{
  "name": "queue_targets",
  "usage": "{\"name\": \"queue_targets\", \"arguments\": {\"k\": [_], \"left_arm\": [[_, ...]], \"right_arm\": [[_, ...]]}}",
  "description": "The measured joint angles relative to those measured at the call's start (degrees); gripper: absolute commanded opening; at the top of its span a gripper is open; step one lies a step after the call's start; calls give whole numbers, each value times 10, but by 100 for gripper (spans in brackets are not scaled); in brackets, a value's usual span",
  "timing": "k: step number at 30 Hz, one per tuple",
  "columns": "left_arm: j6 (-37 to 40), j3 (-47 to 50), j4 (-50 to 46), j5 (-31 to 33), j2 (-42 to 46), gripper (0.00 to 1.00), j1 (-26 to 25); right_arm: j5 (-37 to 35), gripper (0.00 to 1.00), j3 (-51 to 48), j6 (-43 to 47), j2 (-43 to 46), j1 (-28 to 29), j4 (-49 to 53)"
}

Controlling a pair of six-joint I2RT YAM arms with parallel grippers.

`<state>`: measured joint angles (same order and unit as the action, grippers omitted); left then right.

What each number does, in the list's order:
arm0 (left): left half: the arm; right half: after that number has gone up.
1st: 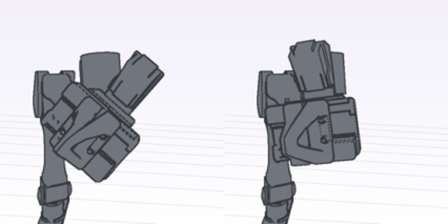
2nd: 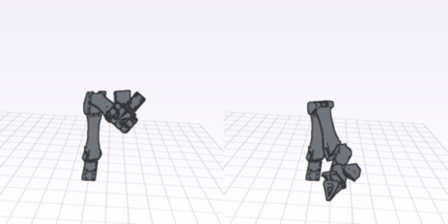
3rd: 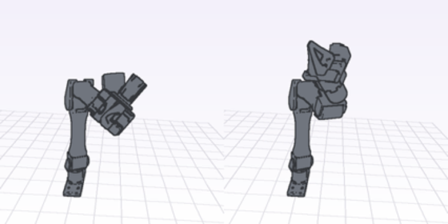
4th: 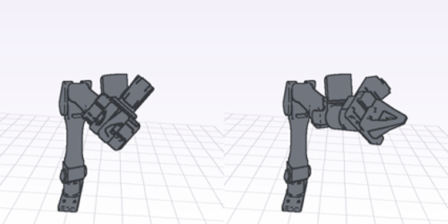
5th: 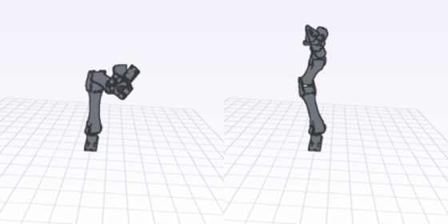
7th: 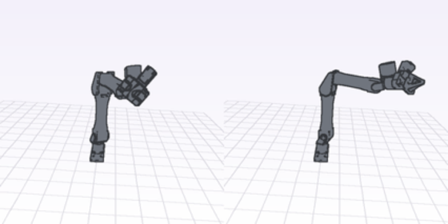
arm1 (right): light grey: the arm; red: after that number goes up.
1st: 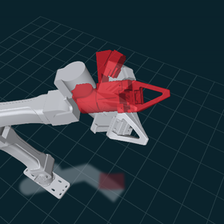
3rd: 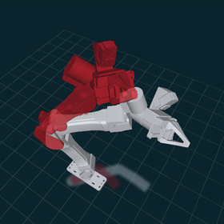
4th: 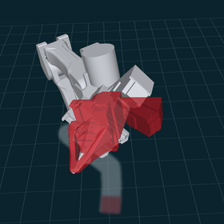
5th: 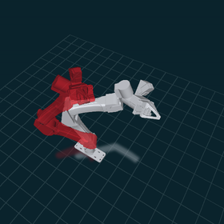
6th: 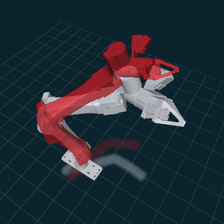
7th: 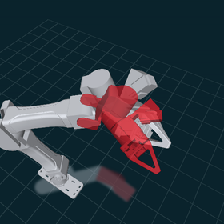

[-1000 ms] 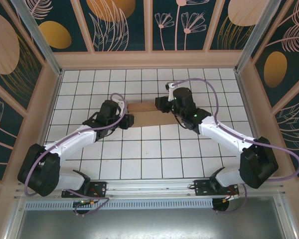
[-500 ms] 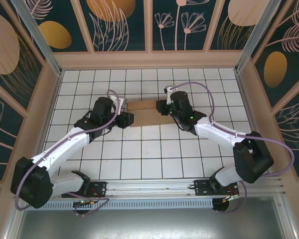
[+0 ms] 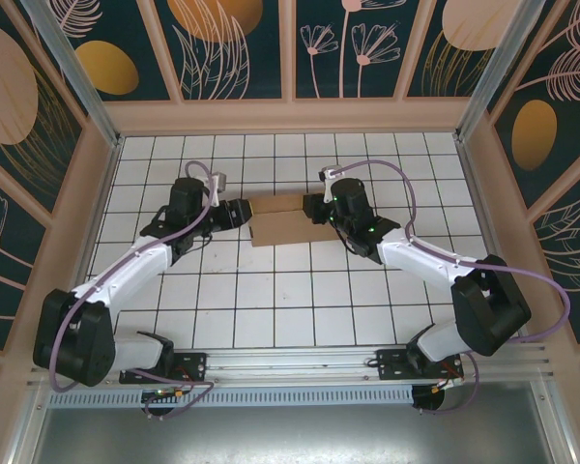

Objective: Fold the paper box

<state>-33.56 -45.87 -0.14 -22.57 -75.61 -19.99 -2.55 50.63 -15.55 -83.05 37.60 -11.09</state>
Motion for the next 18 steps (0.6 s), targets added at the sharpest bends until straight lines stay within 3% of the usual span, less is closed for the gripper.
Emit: {"name": "queue_targets", "arguments": {"k": [6, 11, 18], "left_arm": [[-23, 27, 61, -9, -10, 34, 0], [-23, 35, 82, -8, -10, 32, 0], [-23, 29, 92, -5, -21, 31, 0]], "right_arm": [[3, 26, 0, 0, 5, 0, 10], [35, 37, 12, 0, 31, -8, 69], [91, 42, 19, -5, 97, -114, 140]]}}
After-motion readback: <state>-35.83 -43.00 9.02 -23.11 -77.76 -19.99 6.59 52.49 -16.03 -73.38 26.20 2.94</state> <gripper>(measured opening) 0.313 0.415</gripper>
